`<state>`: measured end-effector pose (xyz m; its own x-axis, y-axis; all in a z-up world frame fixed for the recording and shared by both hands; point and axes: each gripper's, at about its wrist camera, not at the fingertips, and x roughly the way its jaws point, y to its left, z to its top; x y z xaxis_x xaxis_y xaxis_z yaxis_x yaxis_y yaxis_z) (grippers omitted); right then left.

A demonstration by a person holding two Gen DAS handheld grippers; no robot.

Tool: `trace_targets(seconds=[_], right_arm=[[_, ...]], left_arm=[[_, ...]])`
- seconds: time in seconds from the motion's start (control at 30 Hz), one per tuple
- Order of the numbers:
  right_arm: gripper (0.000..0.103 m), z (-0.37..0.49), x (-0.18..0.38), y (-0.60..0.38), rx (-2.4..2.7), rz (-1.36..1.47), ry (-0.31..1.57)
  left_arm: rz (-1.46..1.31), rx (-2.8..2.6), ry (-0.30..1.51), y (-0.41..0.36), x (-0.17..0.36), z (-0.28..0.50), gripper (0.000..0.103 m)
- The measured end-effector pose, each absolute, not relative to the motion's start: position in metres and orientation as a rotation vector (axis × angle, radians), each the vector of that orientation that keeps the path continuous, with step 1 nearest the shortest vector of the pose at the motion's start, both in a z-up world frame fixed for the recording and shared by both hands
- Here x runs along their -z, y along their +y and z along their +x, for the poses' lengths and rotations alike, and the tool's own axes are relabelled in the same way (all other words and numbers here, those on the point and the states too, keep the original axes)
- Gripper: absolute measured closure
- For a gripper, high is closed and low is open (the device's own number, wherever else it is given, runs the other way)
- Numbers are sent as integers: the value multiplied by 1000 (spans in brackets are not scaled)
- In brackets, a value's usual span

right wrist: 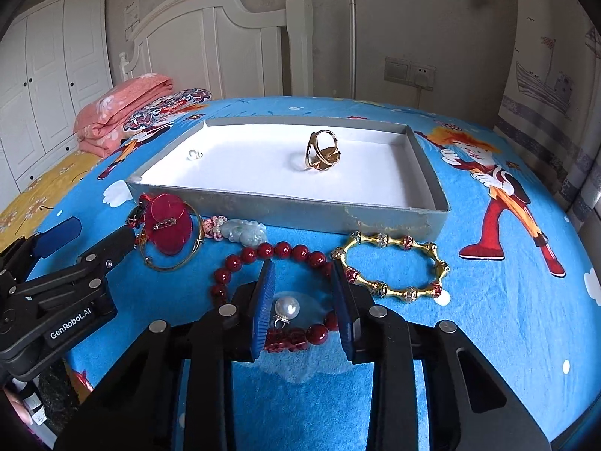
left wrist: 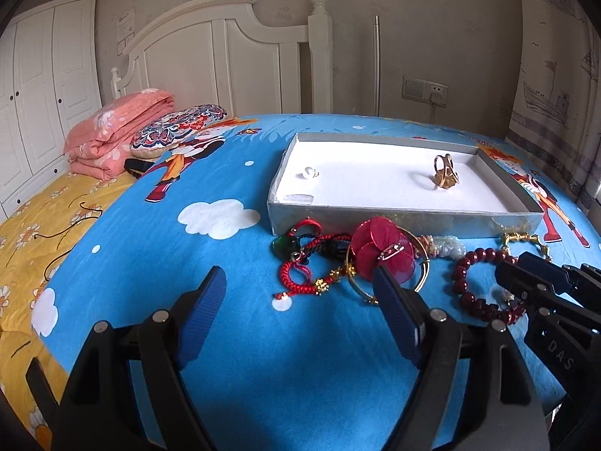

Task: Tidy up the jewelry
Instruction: 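Lower the right tool onto the pearl earring inside the red bead bracelet, then lift the pearl earring with right tool while left tool grasps the red bead bracelet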

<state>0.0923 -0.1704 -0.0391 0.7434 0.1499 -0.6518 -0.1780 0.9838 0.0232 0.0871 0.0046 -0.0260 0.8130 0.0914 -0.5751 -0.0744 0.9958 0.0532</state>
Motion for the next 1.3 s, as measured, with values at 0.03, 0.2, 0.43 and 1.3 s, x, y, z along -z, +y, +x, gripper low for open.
trace_targets(seconds=[0.03,0.2,0.43,1.3], right_arm=[[74,92,41,-169,-181,-46,715],[75,86,45,-161,-185,-84,712],[77,73,47,-163,-178,-112,678],[89,68,32,-158,-180,-150,622]], left_arm=[[39,-88,612,4,28,84,25],[33,-79,632,6,39,81,25],[21,-70,641,12,43,78,25],[57,-1,639,-7,42,68,25]])
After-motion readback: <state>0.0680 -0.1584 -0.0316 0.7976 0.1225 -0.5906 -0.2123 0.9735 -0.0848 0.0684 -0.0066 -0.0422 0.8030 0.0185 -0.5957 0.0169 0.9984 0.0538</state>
